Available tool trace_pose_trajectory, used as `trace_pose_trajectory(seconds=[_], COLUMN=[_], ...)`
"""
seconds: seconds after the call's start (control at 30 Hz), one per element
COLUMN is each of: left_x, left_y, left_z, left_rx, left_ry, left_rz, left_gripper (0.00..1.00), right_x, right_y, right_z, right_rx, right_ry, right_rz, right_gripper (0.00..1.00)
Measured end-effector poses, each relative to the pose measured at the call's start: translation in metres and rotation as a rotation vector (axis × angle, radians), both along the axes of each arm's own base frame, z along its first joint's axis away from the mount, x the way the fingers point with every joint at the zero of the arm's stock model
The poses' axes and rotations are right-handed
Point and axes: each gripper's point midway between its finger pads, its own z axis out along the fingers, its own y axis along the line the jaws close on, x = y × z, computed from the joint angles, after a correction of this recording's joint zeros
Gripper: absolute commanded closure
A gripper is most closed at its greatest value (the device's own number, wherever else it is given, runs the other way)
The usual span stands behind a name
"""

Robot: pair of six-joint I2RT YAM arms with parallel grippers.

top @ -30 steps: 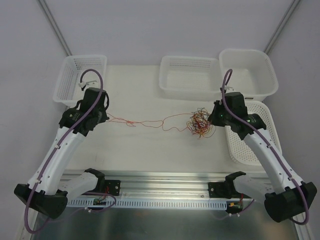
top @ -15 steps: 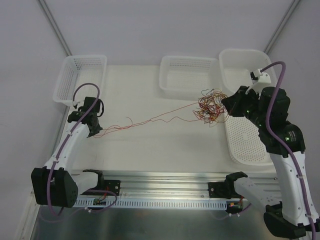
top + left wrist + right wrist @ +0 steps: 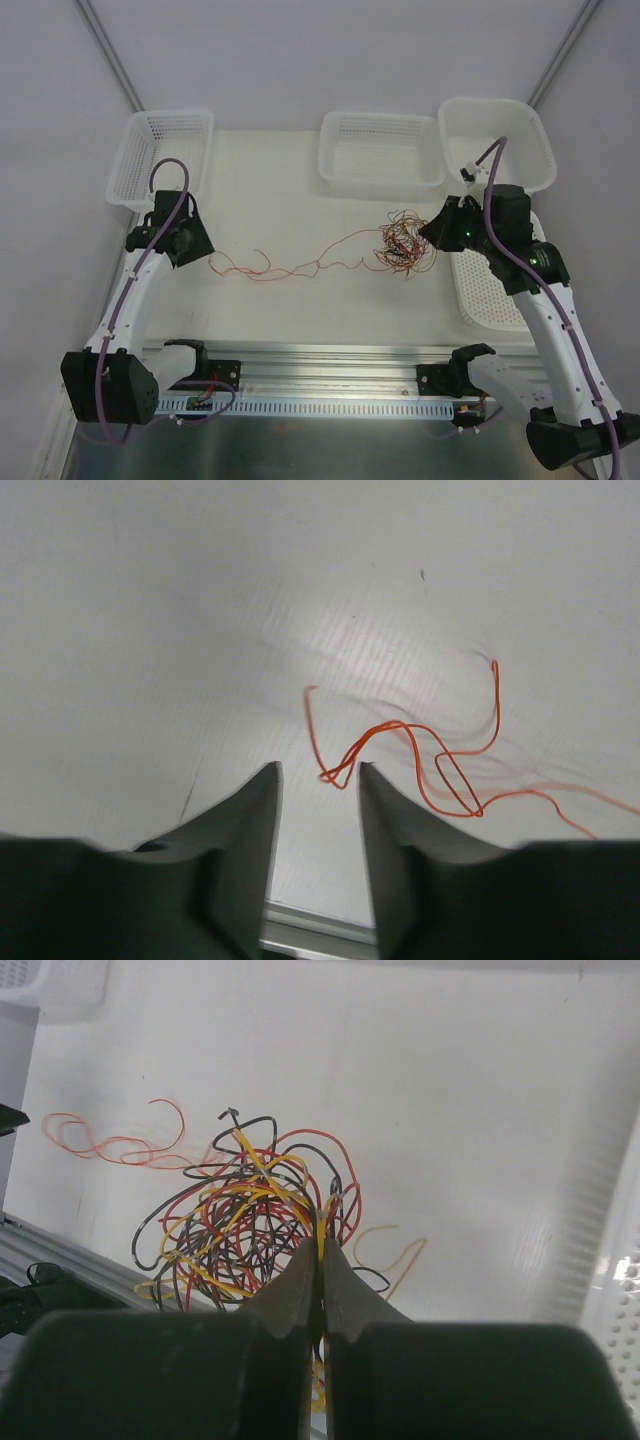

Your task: Untangle the cables

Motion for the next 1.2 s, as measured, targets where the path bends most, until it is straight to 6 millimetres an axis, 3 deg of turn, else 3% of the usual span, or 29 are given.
trace_pose_trajectory(seconds=[0.1,0.13,0.33,0.47,0.6,0.73,1.07,1.2], left_x=[0.001,-0.001,-0.013,-0.022,-0.026,-0.022,-0.001,0.004], left_y=[-0.018,-0.024,-0.060,-0.101,-0.137,-0.167,-0.258,-0.267], left_z=[0.004,0.005,0.007,0.002,-0.015,-0.035,-0.051,-0.072], left_rx=[-0.076,-0.105,-0.243,-0.284,-0.287,-0.243,-0.070,-0.001], left_ry=[-0.033,-0.041,-0.060,-0.025,0.060,0.156,0.152,0.185], left_rz=[-0.076,-0.099,-0.199,-0.322,-0.426,-0.514,-0.868,-0.960], left_gripper=[0.14,0.13,0.13,0.15,0.18,0.25,0.35,0.42], right_x=[0.004,0.004,0.004,0.006,0.008,0.007,0.009,0.007], right_y=[0.008,0.009,0.020,0.026,0.022,0.018,0.019,0.020], right_z=[-0.044,-0.057,-0.105,-0.131,-0.154,-0.164,-0.170,-0.171], right_rx=[0.007,0.006,-0.016,-0.052,-0.098,-0.120,-0.116,-0.112], right_ry=[0.124,0.160,0.295,0.351,0.399,0.415,0.406,0.405], right_rz=[0.007,0.004,0.008,0.012,-0.012,-0.023,-0.021,-0.015], right_gripper=[0.99,0.99,0.98,0.97,0.96,0.96,0.95,0.95])
